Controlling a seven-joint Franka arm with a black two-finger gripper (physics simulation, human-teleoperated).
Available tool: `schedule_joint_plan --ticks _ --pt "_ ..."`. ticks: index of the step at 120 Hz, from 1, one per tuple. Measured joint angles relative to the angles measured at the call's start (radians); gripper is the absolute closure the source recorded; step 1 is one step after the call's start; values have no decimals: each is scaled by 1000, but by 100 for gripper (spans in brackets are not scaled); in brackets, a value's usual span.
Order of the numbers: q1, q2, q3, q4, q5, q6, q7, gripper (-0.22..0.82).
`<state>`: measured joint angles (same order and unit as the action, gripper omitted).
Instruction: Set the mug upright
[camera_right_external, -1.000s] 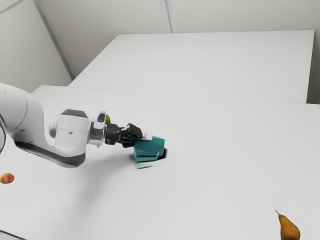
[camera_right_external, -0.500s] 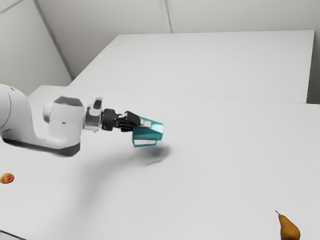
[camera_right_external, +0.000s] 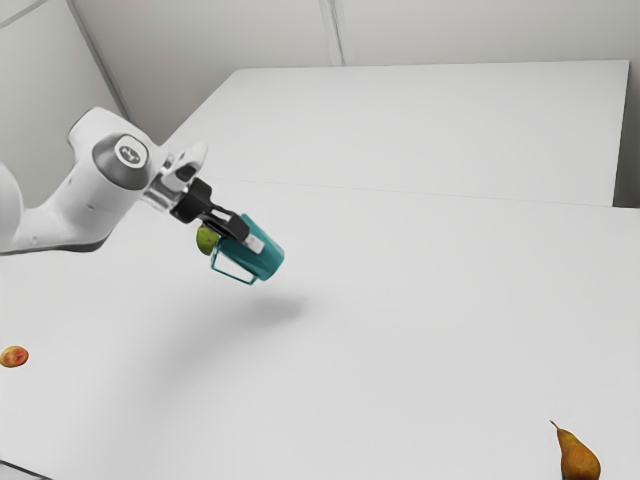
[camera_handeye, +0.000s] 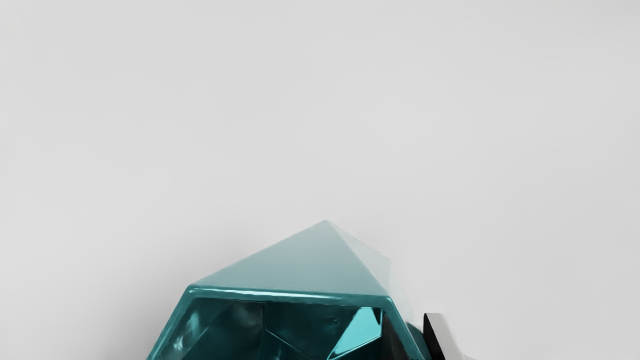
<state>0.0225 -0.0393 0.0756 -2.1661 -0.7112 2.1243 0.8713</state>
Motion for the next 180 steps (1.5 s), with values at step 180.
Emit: schedule_joint_plan --ticks 180 --pt "-60 -70 -148 -184 859 150 -893 78"
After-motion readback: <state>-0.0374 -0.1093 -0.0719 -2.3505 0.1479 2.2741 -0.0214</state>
